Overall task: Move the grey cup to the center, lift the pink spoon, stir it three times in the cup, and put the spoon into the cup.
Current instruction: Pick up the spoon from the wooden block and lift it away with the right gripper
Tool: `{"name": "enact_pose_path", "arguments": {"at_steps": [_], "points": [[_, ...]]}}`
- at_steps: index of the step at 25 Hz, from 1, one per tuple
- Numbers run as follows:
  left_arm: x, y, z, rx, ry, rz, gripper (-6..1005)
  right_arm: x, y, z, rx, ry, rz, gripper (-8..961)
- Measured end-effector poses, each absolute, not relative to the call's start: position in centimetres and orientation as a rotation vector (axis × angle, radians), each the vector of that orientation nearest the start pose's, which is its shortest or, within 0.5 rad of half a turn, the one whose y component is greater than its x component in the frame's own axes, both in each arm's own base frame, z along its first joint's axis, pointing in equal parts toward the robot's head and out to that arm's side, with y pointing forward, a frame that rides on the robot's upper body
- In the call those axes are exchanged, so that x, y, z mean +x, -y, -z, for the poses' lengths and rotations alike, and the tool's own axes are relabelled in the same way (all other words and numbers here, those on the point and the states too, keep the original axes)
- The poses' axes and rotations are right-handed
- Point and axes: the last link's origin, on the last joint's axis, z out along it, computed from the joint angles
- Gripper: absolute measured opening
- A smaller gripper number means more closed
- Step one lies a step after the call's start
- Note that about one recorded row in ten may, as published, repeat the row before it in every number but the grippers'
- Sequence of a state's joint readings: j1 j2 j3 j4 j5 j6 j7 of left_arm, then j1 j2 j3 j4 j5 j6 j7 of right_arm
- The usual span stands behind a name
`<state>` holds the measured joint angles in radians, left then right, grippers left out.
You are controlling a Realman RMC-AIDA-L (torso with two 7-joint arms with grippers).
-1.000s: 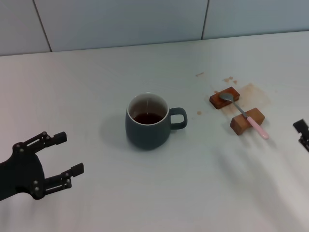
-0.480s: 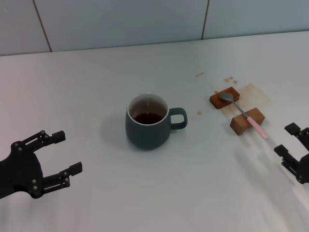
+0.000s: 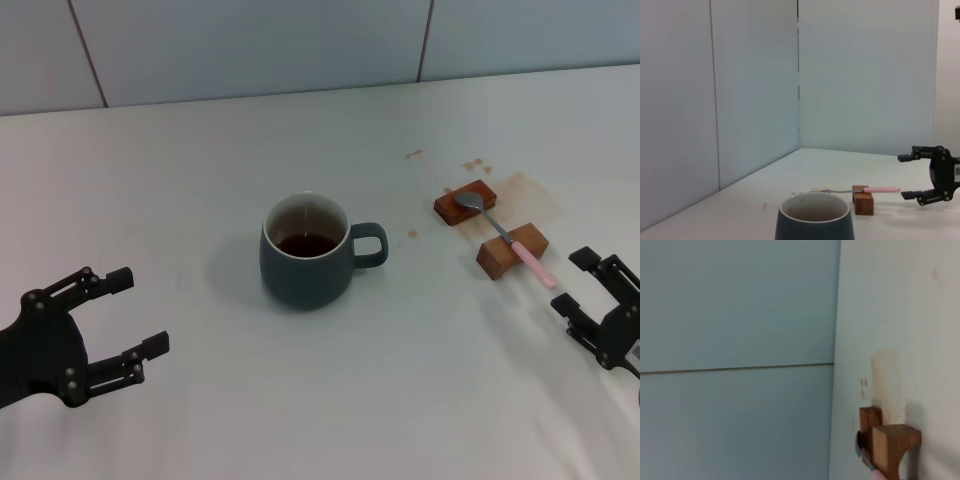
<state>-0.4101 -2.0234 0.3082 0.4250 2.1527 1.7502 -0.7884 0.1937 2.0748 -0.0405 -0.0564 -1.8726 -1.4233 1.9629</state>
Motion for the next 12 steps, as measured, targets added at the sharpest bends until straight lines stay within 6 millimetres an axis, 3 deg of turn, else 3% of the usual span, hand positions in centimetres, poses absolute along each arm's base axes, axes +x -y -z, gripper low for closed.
{"name": "enact_pose_path", "arguments": {"at_steps": [12], "points": [[-31.8,-26.3,-1.3,-2.562,0.267,0.832,832,37.3,-22.9,3.0,-1.128,-2.119,-1.531,657]]}}
